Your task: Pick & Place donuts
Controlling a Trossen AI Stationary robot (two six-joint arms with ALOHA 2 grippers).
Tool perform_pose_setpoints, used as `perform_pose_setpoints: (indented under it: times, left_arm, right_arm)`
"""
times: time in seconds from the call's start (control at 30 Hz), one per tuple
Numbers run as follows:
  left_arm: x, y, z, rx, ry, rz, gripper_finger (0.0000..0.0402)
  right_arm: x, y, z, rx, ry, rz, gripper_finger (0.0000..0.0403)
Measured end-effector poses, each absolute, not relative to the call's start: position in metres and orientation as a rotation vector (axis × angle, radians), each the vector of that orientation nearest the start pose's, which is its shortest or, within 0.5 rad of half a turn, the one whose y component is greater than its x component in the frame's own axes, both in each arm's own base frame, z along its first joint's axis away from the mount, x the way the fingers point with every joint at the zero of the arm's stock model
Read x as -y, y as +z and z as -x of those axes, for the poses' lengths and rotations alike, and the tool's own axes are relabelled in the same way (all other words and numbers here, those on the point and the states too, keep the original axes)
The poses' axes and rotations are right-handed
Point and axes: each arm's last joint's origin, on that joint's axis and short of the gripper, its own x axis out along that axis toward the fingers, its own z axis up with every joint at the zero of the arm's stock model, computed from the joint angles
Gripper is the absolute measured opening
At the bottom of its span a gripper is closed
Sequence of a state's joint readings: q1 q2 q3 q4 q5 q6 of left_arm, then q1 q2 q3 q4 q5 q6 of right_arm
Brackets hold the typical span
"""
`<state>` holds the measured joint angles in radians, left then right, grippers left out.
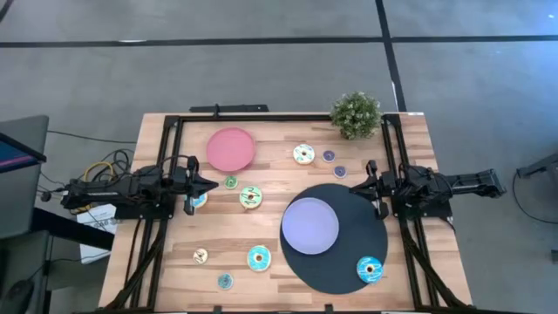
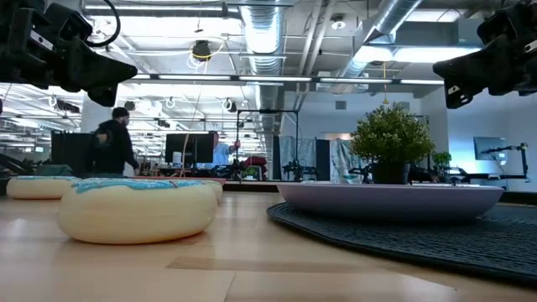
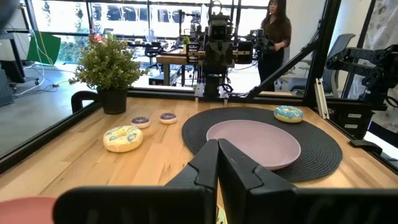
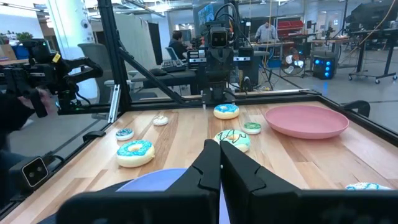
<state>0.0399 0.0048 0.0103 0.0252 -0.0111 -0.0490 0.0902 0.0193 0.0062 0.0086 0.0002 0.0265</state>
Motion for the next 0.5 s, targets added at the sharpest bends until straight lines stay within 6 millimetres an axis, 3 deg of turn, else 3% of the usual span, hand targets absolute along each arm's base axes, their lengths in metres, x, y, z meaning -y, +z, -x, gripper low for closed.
perform_pose_setpoints:
  times: [0.3, 0.5]
  left_arm:
    - [-0.0042, 0.1691, -0.0972, 0.032, 0.051, 0.045, 0.0000]
    - [-0.0057, 0.1708, -0.0971, 0.047, 0.105, -0.054, 0.0000]
  right_arm:
    - [-0.0089, 0.1649, -0.0981, -0.006, 0.090, -0.026, 0.0000]
    - [-0.0089, 0.1649, -0.0981, -0.006, 0.090, -0.026, 0.0000]
